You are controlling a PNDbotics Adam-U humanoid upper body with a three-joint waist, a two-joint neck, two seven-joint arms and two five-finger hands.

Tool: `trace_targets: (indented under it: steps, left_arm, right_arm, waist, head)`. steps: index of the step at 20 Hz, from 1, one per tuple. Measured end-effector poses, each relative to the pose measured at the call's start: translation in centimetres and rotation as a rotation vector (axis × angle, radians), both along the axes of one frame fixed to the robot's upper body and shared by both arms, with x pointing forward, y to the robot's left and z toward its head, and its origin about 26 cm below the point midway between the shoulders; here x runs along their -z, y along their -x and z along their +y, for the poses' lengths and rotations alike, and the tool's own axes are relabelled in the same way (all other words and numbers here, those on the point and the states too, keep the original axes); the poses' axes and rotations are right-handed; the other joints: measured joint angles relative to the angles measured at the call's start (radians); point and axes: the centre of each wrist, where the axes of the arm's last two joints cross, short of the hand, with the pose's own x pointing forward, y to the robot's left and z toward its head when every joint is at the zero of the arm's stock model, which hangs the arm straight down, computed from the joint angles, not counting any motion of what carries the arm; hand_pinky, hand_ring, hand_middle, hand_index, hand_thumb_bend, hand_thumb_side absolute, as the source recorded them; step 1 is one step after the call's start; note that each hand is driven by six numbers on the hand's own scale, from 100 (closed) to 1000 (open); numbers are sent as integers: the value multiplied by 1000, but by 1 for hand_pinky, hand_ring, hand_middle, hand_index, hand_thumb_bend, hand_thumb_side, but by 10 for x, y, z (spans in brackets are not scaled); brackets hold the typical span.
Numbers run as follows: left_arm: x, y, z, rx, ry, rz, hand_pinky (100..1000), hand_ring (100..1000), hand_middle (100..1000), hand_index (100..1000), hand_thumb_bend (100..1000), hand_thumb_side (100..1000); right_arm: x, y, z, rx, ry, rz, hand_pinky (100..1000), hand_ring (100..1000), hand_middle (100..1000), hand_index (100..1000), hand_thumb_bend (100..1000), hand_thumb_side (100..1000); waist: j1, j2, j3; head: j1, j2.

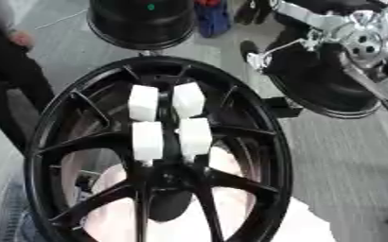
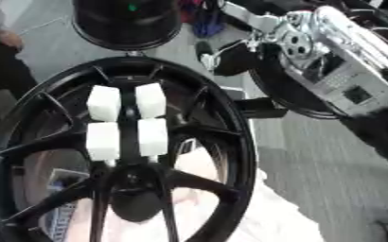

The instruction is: Pull the pin out of the wheel hub.

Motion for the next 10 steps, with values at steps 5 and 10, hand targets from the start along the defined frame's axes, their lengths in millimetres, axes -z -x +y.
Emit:
trace_targets:
  steps: [5,10]
  left_arm:
    - [4,2,2,-8,-6,16,794,593,668,788,199,362]
    - [7,4,4,-19,-5,29,794,591,667,787,199,366]
  right_arm:
    - [3,2,5,-27,6,8,911,801,752,820,100,210]
    - [9,2,7,-29,8,34,907,802,753,820,100,215]
  waist:
    - [6,-2,-22]
    - [10,-2,-38]
  head:
    - [48,10]
    - [86,27]
